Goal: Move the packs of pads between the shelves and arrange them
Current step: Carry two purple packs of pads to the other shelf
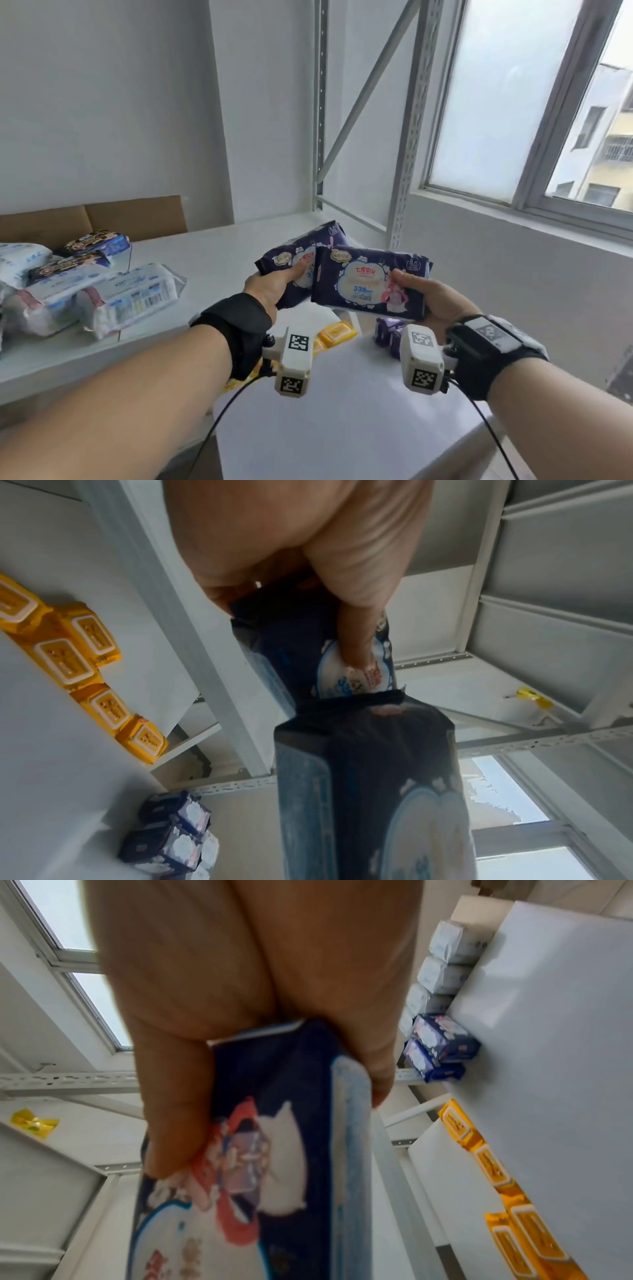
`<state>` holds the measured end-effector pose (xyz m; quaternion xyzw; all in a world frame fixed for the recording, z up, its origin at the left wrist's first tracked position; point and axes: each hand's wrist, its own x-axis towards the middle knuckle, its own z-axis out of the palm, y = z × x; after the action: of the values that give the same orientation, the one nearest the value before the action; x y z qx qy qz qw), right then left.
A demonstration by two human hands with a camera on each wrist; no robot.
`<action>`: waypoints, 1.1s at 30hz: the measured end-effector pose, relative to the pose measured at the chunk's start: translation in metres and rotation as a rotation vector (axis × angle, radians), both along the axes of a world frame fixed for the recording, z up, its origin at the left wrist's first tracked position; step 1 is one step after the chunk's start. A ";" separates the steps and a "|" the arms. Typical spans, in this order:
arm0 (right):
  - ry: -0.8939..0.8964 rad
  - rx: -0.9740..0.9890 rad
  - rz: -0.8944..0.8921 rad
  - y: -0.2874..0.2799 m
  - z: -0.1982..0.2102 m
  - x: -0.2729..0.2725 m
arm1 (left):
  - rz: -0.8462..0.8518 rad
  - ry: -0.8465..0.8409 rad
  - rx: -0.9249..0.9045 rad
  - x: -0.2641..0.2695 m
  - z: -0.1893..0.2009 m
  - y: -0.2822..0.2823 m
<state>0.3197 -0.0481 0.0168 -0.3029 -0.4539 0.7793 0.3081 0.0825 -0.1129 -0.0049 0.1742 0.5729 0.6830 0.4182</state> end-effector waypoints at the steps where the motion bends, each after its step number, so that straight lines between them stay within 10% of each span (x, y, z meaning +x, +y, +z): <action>1: -0.019 0.012 -0.008 0.007 -0.001 0.009 | 0.005 0.014 -0.008 0.009 -0.002 0.006; 33: -0.480 0.124 0.218 0.323 -0.076 0.124 | -0.015 0.141 -0.354 0.134 -0.092 0.247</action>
<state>0.4438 0.2751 -0.0597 -0.4089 -0.5907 0.6845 0.1240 0.2162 0.1339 -0.0966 0.1494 0.7105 0.5548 0.4062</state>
